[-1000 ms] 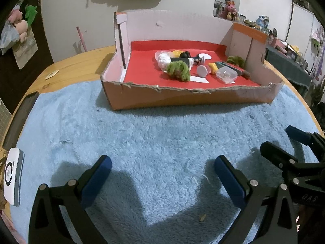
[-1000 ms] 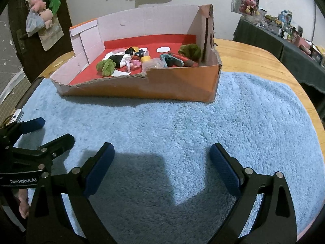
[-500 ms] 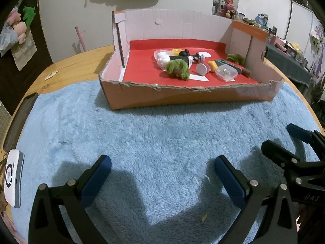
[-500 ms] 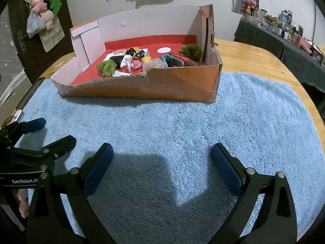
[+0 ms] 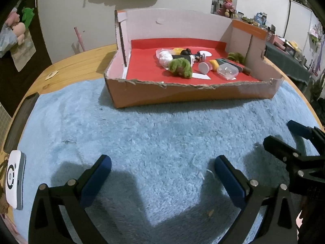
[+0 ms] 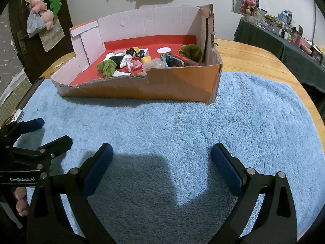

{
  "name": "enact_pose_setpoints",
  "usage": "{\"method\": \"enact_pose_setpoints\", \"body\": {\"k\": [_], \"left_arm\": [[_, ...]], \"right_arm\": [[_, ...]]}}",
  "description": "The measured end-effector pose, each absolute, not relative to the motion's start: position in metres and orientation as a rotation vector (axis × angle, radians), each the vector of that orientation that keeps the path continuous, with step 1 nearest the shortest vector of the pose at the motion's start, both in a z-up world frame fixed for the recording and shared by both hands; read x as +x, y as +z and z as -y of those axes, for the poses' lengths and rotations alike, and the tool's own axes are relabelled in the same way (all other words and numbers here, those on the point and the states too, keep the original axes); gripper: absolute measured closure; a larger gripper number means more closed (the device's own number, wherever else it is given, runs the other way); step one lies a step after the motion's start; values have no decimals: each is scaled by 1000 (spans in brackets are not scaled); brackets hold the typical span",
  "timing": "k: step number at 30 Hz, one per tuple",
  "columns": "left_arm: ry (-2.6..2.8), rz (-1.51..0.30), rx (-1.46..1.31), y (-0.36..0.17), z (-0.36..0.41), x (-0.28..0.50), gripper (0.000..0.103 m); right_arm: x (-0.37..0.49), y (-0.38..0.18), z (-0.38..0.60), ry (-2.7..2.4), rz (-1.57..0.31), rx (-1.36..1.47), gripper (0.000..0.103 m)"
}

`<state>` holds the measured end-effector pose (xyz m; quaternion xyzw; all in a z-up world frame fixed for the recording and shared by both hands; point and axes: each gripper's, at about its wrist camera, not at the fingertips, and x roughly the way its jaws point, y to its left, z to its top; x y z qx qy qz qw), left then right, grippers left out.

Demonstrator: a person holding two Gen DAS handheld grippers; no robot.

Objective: Organize objects

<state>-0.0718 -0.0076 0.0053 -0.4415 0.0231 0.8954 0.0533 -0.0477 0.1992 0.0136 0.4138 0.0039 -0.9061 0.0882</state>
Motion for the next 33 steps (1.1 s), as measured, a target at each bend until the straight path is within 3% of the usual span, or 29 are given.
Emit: {"method": "enact_pose_setpoints", "body": {"k": [33], "left_arm": [[2740, -81, -1316, 5, 9, -65, 0]], "right_arm": [[-39, 10, -194, -2748, -97, 1239, 3]]}}
